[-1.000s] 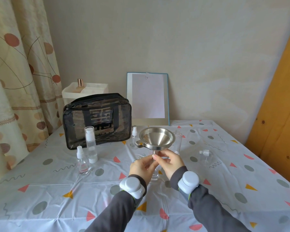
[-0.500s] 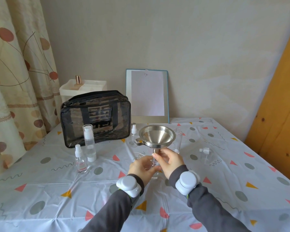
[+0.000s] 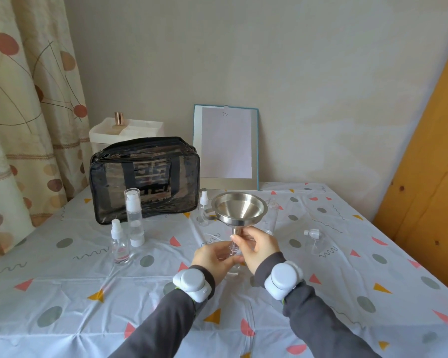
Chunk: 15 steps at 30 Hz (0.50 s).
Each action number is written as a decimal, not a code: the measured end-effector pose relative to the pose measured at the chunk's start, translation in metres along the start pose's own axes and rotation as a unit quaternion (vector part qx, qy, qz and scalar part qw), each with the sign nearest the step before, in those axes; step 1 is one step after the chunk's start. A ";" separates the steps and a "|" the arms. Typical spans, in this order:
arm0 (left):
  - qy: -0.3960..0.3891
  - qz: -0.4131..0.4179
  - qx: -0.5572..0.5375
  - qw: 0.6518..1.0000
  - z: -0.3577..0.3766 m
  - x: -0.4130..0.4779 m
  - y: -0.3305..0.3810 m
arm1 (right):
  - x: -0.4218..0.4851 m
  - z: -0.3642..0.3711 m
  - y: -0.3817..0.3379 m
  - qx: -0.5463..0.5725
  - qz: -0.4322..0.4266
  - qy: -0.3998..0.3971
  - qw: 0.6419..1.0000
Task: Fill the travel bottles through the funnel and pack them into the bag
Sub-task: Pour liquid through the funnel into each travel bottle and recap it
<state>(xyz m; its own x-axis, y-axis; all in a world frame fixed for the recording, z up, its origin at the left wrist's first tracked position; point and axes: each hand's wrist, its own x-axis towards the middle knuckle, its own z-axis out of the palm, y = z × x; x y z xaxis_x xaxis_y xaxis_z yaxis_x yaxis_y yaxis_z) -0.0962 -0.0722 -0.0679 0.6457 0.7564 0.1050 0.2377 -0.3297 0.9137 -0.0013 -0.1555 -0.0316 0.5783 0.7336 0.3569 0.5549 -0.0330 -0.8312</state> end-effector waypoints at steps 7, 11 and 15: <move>-0.001 -0.007 -0.002 1.000 0.000 0.000 0.000 | 0.002 -0.004 -0.003 -0.001 0.005 0.000 1.000; 0.006 -0.017 -0.007 1.000 0.001 0.000 -0.001 | 0.002 -0.003 -0.006 0.012 0.021 0.004 1.000; -0.008 -0.013 -0.011 1.000 0.001 0.000 -0.001 | 0.002 -0.003 -0.007 -0.011 0.006 0.009 1.000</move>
<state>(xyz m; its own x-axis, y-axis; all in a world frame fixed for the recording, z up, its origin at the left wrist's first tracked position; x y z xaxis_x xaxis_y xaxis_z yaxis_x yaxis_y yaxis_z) -0.0959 -0.0718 -0.0693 0.6515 0.7549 0.0747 0.2380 -0.2969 0.9248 -0.0019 -0.1555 -0.0240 0.5955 0.7204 0.3555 0.5614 -0.0566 -0.8256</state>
